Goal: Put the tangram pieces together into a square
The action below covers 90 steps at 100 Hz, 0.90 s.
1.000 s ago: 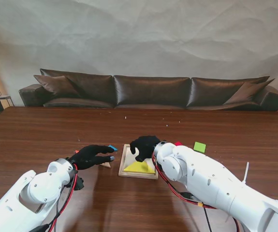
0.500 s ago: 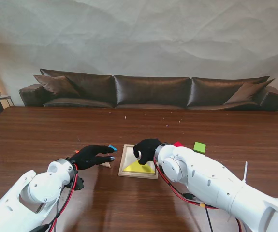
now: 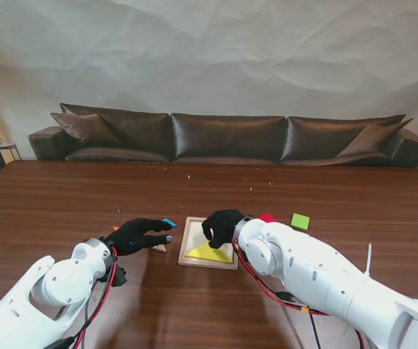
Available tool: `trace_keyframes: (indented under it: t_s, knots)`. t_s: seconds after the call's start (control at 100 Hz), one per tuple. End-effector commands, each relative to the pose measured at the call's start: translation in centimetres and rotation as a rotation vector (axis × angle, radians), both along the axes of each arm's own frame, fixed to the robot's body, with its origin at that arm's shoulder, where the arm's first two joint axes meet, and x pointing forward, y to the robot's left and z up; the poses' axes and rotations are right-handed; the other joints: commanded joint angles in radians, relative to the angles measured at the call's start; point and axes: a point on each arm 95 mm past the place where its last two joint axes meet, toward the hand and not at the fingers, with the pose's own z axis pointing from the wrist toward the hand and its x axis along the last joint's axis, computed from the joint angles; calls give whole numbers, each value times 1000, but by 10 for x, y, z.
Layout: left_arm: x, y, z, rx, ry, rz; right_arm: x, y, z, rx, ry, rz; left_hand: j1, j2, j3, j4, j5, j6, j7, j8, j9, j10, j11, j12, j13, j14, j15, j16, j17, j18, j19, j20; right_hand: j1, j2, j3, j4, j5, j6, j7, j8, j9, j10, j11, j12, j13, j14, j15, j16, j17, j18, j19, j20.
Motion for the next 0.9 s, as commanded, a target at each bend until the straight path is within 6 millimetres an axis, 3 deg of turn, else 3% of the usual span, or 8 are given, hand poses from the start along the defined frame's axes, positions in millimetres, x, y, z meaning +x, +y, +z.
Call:
trace_keyframes:
  t_s: [0.0,0.47,0.5,0.56,0.66,0.72,0.77,0.89]
  knots:
    - [-1,-1,-2,-1,17,-12,-6,5,-5,-1,16,18,26,31,-24,42,19,7,1,2,11,5,1,10,26,9,11,9,-4,-20,-17,12,-30,-6,-17,18,25,-23,26,27,11,-23,-6,6,49,-23,25,3,-56,-14,58,23]
    - [-1,-1,-1,0,19,-12,-13,5,-6,39,8,35,28,31,-24,42,21,10,2,2,13,9,0,10,31,11,13,11,-3,-19,-17,12,3,-57,-6,-55,58,-43,54,40,29,-18,-15,-13,66,-21,26,-1,-48,-10,59,15]
    - [-1,-1,-1,0,20,-12,-14,5,-6,44,5,37,29,32,-24,42,19,11,1,2,15,9,1,11,31,11,13,11,-3,-20,-17,12,15,-72,-2,-94,70,-46,75,14,39,-14,-22,-22,65,-11,25,-1,-51,-5,59,14]
    - [-1,0,-1,0,20,-12,-15,6,-5,50,-7,44,28,31,-25,42,22,10,2,2,15,8,1,11,32,12,13,11,-4,-19,-17,12,21,-87,-1,-118,85,-54,91,-12,43,-14,-23,-25,70,-10,23,-3,-47,-1,60,14]
    - [-1,0,-1,1,22,-11,-17,6,-3,59,-18,47,29,32,-25,42,21,11,2,2,14,8,1,11,33,12,13,12,-4,-20,-17,12,23,-87,2,-117,81,-54,88,-21,46,-13,-27,-28,76,-10,20,-4,-42,-2,60,13]
    - [-2,0,-1,1,22,-11,-17,7,-2,70,-32,45,29,32,-25,42,22,10,2,2,14,9,1,11,32,12,13,12,-3,-19,-17,12,11,-74,8,-85,68,-46,72,-19,53,-14,-33,-33,84,-13,18,-5,-36,-4,60,10]
    - [-2,0,-1,2,23,-10,-17,7,0,85,-43,37,29,32,-26,42,21,9,2,2,14,9,0,11,32,10,13,12,-3,-19,-17,12,-6,-49,4,-13,50,-31,32,21,55,-15,-37,-39,85,-11,16,-3,-35,-3,60,7]
    - [-2,0,-1,1,23,-8,-16,5,9,114,-89,2,30,32,-26,42,20,10,1,2,15,9,1,11,31,12,12,12,-4,-20,-17,12,-19,-55,-9,-5,7,-14,-1,32,52,-9,-74,-63,86,-8,-18,-17,-24,-2,57,2]
